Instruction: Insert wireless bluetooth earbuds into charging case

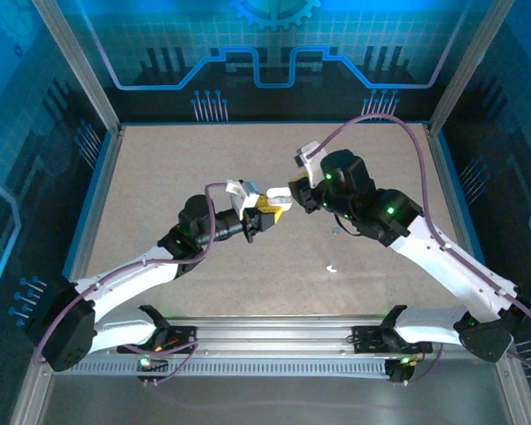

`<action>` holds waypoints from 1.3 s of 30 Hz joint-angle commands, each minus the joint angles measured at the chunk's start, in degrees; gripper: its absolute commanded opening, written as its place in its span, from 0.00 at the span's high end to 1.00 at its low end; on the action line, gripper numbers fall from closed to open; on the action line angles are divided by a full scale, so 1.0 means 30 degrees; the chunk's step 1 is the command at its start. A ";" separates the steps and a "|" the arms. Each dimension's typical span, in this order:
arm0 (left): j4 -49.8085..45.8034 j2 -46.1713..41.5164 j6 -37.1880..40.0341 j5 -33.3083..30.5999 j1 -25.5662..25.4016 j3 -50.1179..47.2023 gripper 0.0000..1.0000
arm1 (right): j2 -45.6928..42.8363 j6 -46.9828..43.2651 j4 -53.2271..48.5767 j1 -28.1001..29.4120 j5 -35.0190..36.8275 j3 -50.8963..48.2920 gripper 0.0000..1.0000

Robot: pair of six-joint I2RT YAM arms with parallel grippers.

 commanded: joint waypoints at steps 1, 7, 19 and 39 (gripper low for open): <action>0.1030 -0.0041 -0.0199 -0.0254 -0.0116 0.0721 0.77 | 0.0174 -0.0605 0.0740 0.0379 -0.0162 0.0304 0.75; 0.1185 -0.0088 -0.0279 -0.0255 -0.0126 0.0721 0.77 | 0.0194 -0.0646 0.1034 0.0452 -0.0927 -0.0112 0.75; 0.1368 -0.0147 -0.0488 -0.0343 -0.0118 0.0686 0.77 | 0.0636 -0.0927 0.0817 0.0559 -0.1445 -0.0424 0.75; 0.1900 -0.0260 -0.0642 -0.0701 -0.0137 0.0501 0.77 | 0.0750 -0.1307 0.0195 0.0480 -0.3708 -0.0775 0.66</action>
